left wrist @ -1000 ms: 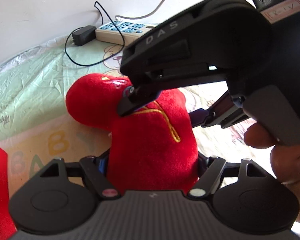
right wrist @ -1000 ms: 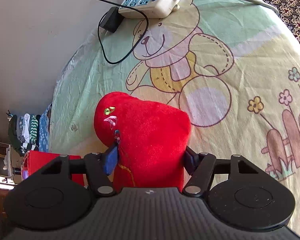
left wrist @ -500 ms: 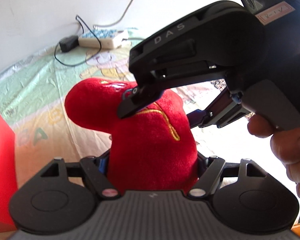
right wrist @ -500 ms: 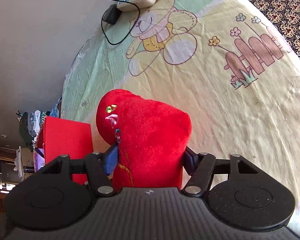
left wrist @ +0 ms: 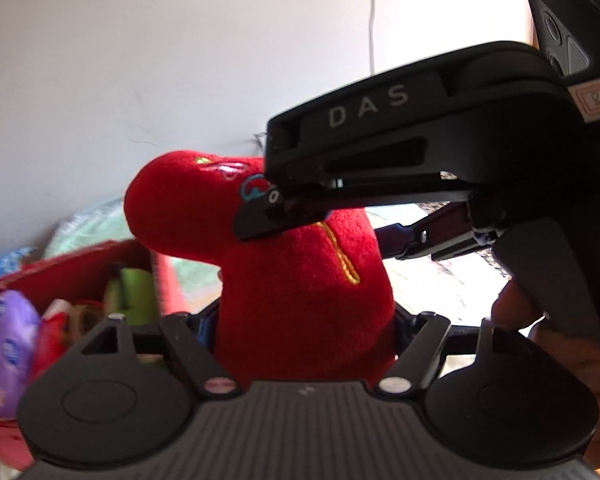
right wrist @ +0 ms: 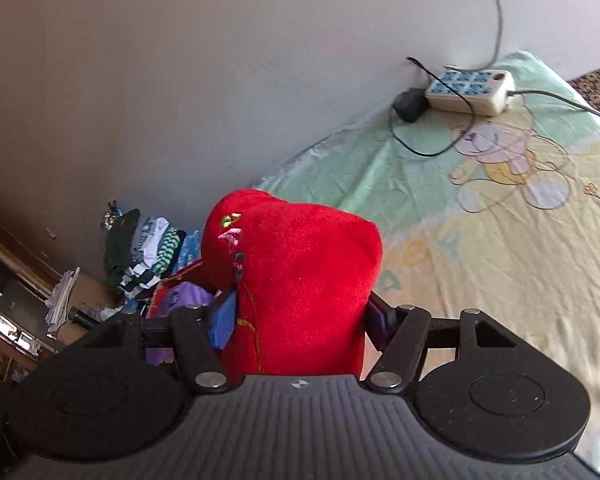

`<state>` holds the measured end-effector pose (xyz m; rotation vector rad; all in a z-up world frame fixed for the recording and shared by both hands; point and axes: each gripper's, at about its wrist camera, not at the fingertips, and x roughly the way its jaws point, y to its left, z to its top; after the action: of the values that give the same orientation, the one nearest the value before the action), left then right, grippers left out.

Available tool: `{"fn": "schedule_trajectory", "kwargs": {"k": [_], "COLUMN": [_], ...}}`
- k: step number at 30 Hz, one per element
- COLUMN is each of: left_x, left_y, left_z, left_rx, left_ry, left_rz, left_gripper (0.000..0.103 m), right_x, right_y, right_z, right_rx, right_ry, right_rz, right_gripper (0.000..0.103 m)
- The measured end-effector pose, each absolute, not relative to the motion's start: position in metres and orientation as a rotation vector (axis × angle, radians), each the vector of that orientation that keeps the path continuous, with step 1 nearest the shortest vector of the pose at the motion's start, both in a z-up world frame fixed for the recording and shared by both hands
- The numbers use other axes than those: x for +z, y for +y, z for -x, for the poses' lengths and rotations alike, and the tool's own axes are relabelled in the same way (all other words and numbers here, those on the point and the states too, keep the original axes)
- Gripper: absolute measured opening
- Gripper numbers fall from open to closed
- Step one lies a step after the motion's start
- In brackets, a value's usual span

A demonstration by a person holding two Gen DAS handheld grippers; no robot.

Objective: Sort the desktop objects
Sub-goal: 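Lift the red heart plush with the right tool and carry it over the box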

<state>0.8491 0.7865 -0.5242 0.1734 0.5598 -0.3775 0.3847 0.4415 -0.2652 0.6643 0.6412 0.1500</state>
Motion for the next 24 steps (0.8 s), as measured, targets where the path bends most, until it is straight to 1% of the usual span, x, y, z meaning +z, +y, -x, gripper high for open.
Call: {"fn": "schedule_trajectory", "kwargs": {"k": [3,10,14,18,24], "left_x": [-0.514,-0.500,-0.493,-0.495,-0.510], "left_y": [0.813,0.863,0.889,0.903,0.913], "left_z": [-0.836,-0.837,-0.842,-0.869,-0.881], "left_rx": [-0.351,-0.314,-0.298,-0.299,-0.307], "left_ry": [0.535,0.519,0.518,0.558,0.658], "left_rz": [-0.179,-0.180,-0.170,-0.119,-0.064], "left_gripper": [0.076,0.076,0.076,0.077,0.076], "right_x": [-0.259,-0.261,-0.250,-0.249,-0.277], "right_y": [0.474,0.531,0.555,0.571,0.579], "right_z": [-0.392,-0.415,-0.439,-0.467,-0.502], "right_rx": [0.184,0.221,0.227,0.221,0.233], "right_ry": [0.613,0.581,0.575,0.621,0.721], "right_rz": [-0.646,-0.615,-0.529,-0.443,-0.424], "right_gripper": [0.066,0.066,0.066,0.066,0.066]}}
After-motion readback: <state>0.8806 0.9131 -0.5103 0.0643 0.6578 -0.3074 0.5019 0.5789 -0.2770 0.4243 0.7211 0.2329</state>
